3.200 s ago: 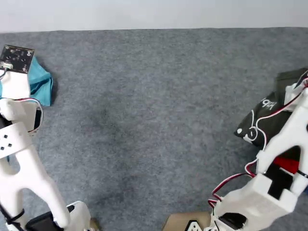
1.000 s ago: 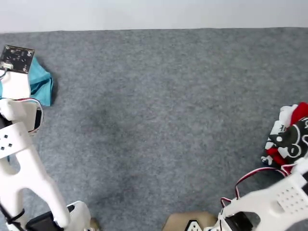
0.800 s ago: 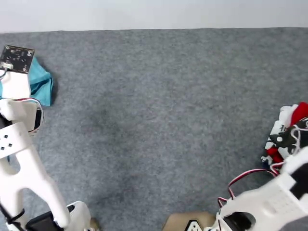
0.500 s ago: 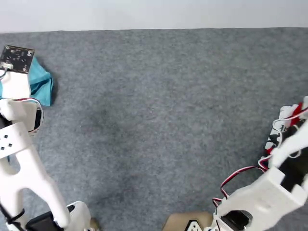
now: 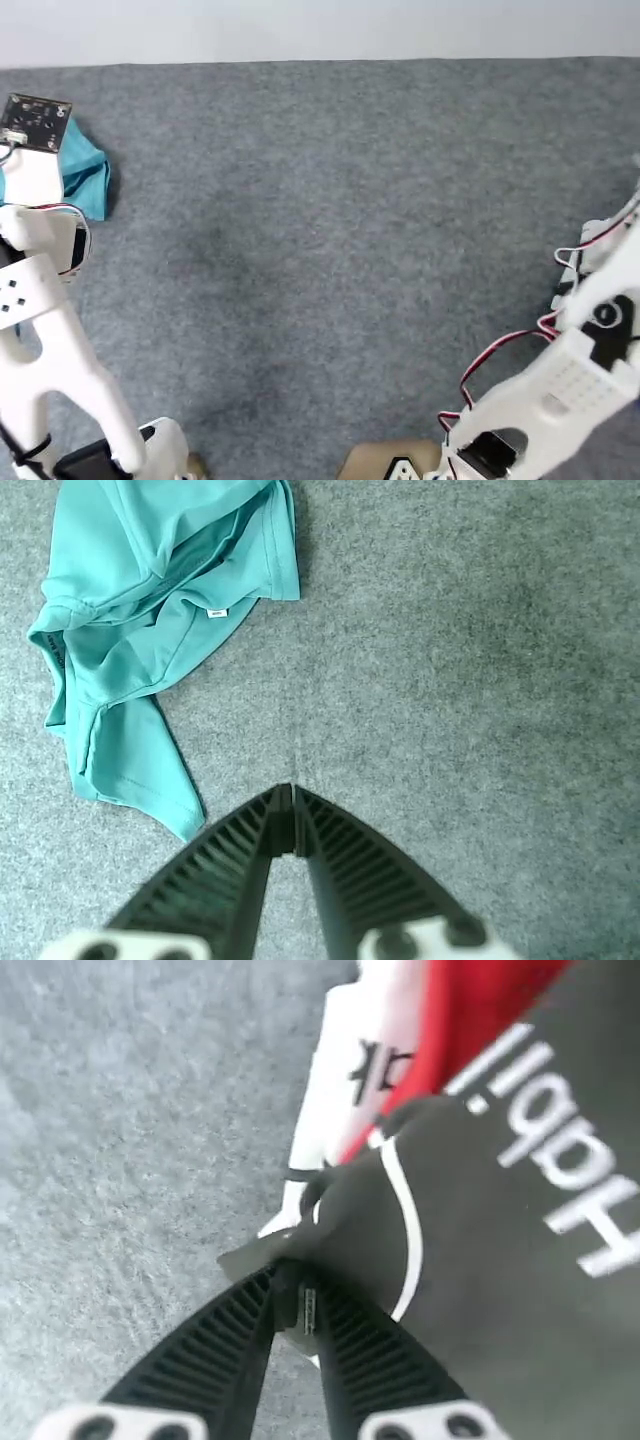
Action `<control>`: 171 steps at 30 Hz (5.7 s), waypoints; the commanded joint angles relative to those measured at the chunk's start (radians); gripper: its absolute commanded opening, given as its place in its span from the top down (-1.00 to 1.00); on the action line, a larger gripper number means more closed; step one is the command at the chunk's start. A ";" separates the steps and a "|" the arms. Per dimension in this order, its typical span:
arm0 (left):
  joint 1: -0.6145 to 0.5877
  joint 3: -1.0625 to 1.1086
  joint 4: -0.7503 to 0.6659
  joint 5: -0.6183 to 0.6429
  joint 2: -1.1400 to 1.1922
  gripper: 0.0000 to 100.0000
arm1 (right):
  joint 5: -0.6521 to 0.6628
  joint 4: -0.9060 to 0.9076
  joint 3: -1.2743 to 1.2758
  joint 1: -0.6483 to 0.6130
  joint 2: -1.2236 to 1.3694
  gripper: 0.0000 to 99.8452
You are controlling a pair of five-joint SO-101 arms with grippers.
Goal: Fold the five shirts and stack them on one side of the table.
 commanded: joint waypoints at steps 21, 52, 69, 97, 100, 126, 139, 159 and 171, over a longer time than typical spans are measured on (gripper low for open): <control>-0.005 -0.010 0.003 0.000 -0.032 0.99 | 0.002 0.048 0.072 -0.134 -0.568 0.98; -0.095 0.001 -0.852 -0.256 0.663 0.57 | -0.002 0.047 0.825 -0.176 -1.122 0.98; 0.003 -0.162 -1.083 -0.295 1.046 0.88 | -0.003 0.050 0.825 -0.174 -1.122 0.98; 0.824 -0.338 -0.066 -0.023 0.183 0.99 | -0.002 0.048 0.825 -0.177 -1.124 0.98; 1.026 -0.337 -0.008 0.078 0.170 0.99 | -0.002 0.048 0.825 -0.177 -1.124 0.98; 0.764 -0.054 0.057 0.055 0.074 0.64 | 0.000 0.048 0.825 -0.177 -1.124 0.98; 0.181 0.437 0.046 -0.410 -0.203 0.64 | 0.000 0.048 0.825 -0.177 -1.121 0.98; -0.057 0.840 -0.387 -1.143 -0.226 0.64 | 0.054 0.048 0.827 -0.177 -1.119 0.98; -0.057 1.038 -0.626 -1.181 -0.224 0.64 | 0.052 0.048 0.827 -0.177 -1.122 0.98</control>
